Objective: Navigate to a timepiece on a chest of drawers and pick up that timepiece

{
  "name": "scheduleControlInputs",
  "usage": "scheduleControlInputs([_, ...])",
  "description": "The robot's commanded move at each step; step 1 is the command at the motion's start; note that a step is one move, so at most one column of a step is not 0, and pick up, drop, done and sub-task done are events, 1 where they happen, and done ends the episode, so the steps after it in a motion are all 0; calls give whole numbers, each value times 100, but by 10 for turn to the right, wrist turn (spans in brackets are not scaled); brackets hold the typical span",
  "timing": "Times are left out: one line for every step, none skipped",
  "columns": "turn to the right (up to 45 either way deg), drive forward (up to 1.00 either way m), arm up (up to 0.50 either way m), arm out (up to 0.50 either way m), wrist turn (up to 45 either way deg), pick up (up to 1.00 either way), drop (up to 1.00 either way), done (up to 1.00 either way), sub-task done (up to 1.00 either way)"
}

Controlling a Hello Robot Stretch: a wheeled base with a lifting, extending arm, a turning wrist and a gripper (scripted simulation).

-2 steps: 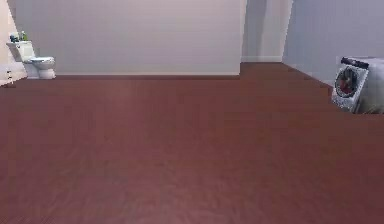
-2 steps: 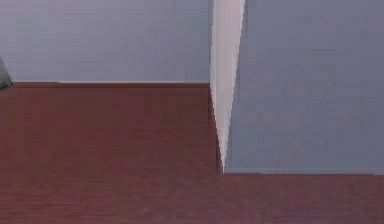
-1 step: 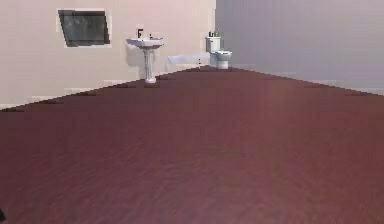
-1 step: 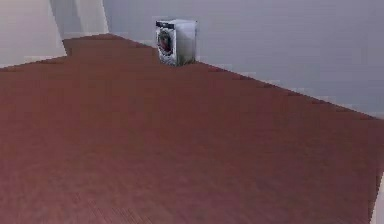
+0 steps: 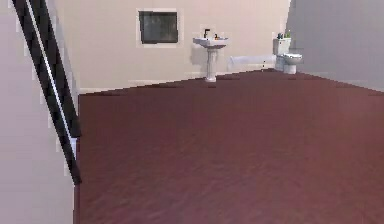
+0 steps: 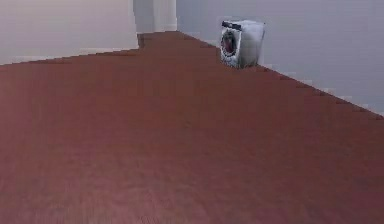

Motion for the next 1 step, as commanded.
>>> scheduleControlInputs([0, 55, 0, 0, 0, 0, 0, 0, 0])
